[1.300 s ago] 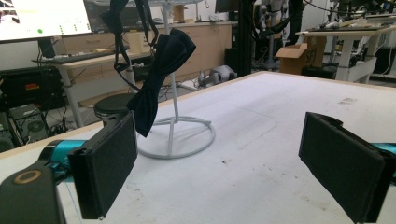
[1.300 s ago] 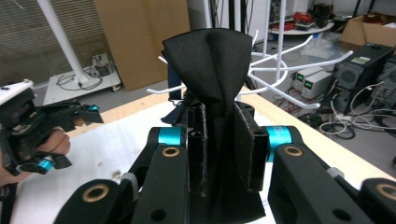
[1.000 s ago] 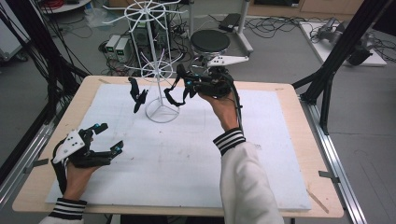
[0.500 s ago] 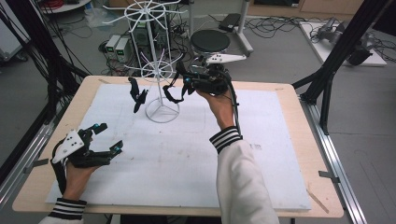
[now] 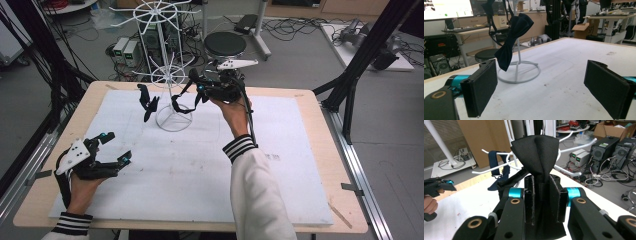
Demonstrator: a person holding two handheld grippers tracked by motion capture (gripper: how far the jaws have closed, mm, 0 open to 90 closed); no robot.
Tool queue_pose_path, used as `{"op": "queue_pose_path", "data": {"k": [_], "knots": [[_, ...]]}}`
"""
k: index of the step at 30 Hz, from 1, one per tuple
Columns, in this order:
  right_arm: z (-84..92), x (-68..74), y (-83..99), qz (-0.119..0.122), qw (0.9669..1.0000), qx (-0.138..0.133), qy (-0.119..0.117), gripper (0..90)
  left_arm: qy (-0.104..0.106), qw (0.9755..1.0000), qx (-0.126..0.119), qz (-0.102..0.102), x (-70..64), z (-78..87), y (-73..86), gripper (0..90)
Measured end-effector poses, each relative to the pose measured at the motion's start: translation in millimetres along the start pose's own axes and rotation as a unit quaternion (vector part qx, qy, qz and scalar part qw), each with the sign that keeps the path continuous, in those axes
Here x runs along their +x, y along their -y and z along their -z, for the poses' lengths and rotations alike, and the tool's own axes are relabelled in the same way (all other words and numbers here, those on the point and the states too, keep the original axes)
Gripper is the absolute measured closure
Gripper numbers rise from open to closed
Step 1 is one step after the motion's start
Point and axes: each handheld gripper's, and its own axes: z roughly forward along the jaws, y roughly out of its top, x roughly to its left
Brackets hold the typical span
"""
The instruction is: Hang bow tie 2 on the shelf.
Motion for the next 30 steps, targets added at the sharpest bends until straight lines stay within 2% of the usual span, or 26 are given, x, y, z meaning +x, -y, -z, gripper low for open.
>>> {"op": "queue_pose_path", "data": {"k": [9, 15, 25, 30], "knots": [[-7.4, -4.1, 5.1, -0.007, 0.9997, 0.024, 0.001, 76.3, 0.001, 1.0000, 0.001, -0.001, -0.1, 0.4, 0.2, 12.1], [-11.0, -9.3, 9.9, -0.030, 0.9985, 0.046, 0.004, 76.2, 0.002, 1.0000, 0.002, -0.001, -0.3, 0.4, 0.4, 12.1], [-17.2, -18.0, 16.7, -0.044, 0.9970, 0.064, 0.000, 76.2, 0.002, 1.0000, 0.000, 0.001, -0.3, 0.5, 0.7, 12.0], [-20.5, -22.7, 21.0, -0.063, 0.9949, 0.078, 0.002, 76.1, 0.002, 1.0000, -0.001, 0.002, -0.1, 0.6, 0.8, 12.1]]}}
